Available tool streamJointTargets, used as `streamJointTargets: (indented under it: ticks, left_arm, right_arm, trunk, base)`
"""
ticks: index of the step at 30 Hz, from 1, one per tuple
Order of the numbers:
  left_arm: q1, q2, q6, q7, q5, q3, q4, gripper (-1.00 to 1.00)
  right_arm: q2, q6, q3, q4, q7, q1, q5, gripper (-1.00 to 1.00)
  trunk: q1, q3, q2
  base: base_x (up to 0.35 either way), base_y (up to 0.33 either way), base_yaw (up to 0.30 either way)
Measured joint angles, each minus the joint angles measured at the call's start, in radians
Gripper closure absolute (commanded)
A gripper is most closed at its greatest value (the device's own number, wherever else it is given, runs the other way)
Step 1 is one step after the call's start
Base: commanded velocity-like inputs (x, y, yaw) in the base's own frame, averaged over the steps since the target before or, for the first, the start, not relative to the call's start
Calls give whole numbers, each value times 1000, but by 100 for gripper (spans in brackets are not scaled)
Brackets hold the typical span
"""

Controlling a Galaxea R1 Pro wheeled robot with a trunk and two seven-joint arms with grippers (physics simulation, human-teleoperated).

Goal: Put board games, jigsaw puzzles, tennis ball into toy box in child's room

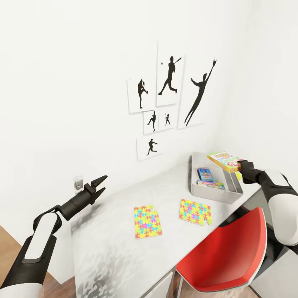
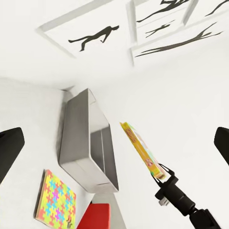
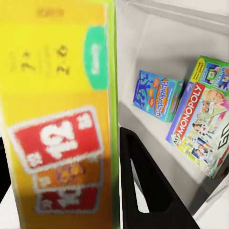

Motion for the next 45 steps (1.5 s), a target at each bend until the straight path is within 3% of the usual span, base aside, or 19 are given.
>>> streamJointTargets:
  ticks: [20, 45]
  left_arm:
    - [0, 0, 1, -2, 1, 0, 0, -100]
    - [0, 0, 1, -4, 8, 0, -1, -100]
  right_arm:
    - [3, -2, -1, -6, 12, 6, -1, 100]
    - [4, 1, 0, -6, 12, 6, -1, 100]
  trunk:
    - [0, -3, 0]
    - [0, -3, 0]
  base:
    - [0, 0, -82]
    - [0, -42, -7]
